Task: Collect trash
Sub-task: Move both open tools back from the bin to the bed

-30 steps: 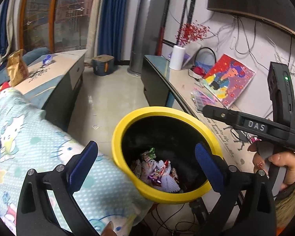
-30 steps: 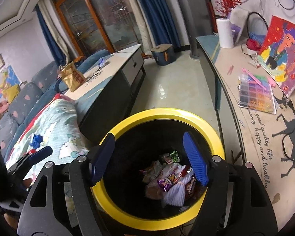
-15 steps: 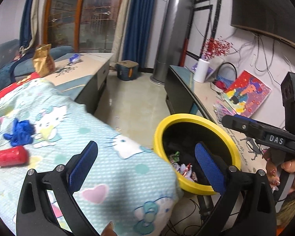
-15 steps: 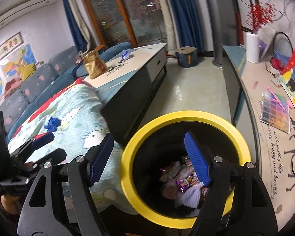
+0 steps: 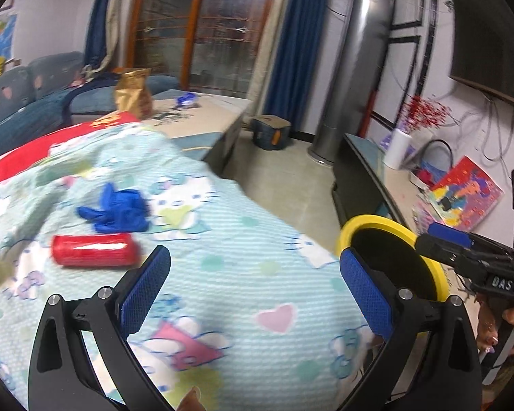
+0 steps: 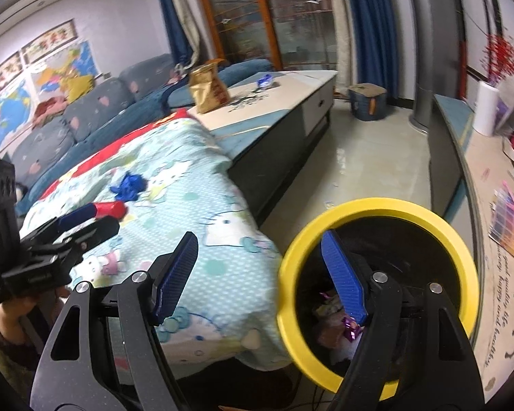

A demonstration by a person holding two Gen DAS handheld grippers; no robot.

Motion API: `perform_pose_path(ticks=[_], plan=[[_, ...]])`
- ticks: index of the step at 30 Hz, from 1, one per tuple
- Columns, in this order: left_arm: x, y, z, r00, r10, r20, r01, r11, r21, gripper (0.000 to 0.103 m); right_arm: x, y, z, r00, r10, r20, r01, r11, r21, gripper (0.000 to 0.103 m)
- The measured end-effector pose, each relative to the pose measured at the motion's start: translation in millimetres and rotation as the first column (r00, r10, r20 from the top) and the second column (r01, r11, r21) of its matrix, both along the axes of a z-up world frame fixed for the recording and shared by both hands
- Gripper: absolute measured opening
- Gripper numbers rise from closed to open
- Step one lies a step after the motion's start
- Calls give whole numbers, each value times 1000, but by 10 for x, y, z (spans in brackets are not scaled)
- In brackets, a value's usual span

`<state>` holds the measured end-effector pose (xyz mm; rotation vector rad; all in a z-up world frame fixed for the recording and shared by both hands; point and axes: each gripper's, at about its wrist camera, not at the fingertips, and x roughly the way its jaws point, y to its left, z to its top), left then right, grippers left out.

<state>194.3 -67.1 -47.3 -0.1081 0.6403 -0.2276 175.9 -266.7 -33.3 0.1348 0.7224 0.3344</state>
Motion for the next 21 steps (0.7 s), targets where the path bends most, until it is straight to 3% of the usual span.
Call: perform_pose_path(ticks=[12, 21], plan=[[-98, 974, -57, 973, 231, -25, -232, 972, -36, 96, 252, 713, 61, 990, 140, 12, -140, 990, -4, 67], [-187, 1560, -149, 943, 325, -71, -330, 941, -75, 96, 541, 1286, 51, 975, 223, 2, -223, 975, -4, 67]])
